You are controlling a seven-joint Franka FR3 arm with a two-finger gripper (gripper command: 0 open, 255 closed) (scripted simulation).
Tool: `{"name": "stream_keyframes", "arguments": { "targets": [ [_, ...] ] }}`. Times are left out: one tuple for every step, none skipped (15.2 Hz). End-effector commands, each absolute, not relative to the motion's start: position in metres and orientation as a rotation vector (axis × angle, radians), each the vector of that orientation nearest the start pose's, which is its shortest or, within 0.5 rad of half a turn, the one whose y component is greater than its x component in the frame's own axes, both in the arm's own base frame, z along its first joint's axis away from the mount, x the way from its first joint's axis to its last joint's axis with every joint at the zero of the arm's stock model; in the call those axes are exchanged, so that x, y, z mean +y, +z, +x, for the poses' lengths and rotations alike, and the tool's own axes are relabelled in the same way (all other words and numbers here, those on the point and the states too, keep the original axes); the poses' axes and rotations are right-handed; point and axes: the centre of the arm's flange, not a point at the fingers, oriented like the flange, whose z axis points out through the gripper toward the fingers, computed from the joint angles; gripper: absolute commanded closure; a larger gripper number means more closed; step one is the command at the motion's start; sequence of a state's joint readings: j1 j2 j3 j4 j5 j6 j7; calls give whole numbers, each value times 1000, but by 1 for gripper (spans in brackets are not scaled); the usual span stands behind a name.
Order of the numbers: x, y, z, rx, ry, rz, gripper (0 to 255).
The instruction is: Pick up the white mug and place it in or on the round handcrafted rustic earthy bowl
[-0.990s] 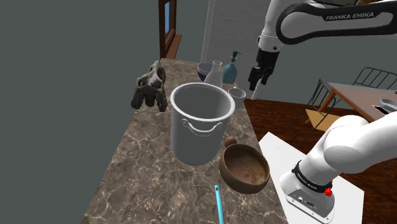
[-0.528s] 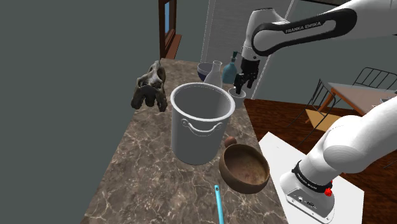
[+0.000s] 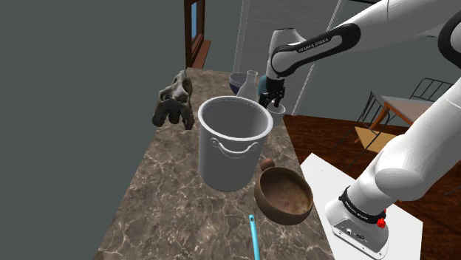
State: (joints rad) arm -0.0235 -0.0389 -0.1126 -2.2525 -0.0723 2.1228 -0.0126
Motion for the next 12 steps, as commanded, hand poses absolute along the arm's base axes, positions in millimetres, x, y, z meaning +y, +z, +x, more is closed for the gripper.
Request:
{"name": "stream_keyframes", "arguments": {
  "targets": [
    [-74,364,503,132,151,-3184,0],
    [-74,359,502,132,151,-3184,0],
    [-74,354,502,132,151,-3184,0],
    [-75,349,501,132,151,-3184,0],
    [-75,343,501,132,151,-3184,0],
    [-75,335,500,132,151,-3184,0],
    [-75,335,500,132,151,-3184,0],
    [-75,335,500,132,151,-3184,0],
    [-75,335,500,132,151,-3184,0],
    [-75,335,500,132,151,-3184,0],
    [-75,335,500,132,151,-3184,0],
    [-75,335,500,132,151,-3184,0]
  ]
}}
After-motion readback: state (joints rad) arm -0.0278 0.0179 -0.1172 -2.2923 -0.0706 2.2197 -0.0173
